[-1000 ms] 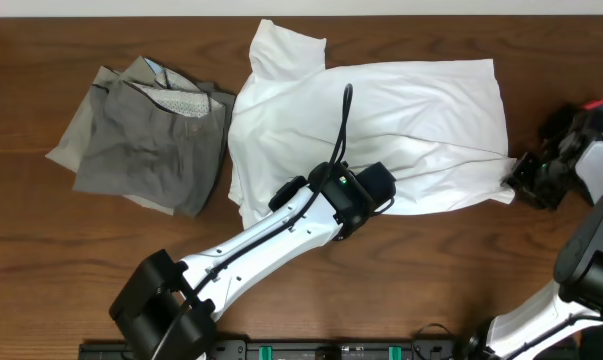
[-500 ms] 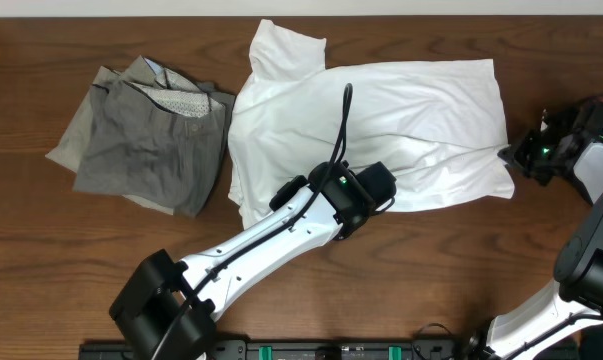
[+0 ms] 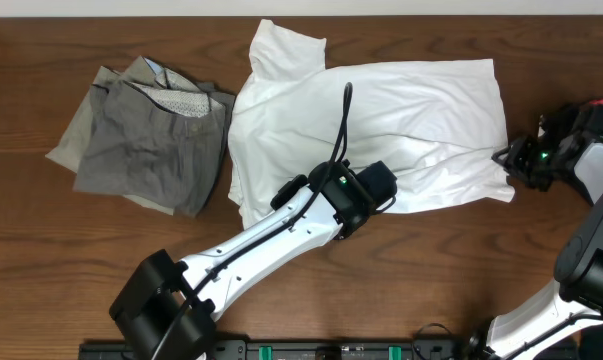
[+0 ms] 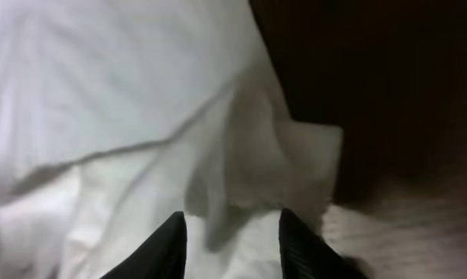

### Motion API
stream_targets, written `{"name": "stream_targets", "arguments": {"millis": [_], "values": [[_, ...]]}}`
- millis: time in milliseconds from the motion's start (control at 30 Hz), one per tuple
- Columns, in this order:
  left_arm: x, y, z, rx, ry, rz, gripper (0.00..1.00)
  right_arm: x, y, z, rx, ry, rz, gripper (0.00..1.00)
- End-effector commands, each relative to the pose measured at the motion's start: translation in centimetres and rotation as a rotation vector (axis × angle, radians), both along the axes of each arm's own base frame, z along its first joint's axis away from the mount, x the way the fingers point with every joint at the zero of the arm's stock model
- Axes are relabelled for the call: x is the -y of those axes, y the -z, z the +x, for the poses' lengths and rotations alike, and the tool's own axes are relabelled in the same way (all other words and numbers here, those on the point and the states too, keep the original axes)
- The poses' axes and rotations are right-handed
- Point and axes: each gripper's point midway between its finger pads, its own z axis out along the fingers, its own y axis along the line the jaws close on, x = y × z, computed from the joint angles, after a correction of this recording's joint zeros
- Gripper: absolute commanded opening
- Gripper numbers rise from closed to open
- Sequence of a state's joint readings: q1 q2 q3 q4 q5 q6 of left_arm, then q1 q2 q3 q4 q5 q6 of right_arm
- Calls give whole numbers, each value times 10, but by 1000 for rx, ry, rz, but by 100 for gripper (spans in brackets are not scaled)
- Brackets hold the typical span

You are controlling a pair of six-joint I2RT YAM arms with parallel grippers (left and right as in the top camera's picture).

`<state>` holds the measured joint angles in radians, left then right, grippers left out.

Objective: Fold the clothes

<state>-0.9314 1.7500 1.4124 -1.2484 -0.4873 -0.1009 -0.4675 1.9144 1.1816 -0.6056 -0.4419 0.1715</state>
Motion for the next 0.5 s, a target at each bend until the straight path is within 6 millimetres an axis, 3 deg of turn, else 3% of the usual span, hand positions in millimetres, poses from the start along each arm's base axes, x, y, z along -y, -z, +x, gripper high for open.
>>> {"name": "stream_targets", "arguments": {"millis": [0,300,467], "values": [[-1,-11,6,43,-8,-13,6,11,5,-10,-45,-12,-70,37],[-1,-11,6,43,-8,-14,6,34,4,-17,-26,34,-62,37],[1,-11,7,49,-8,-21,6,26,3,-22,-37,30,-12,36]]}}
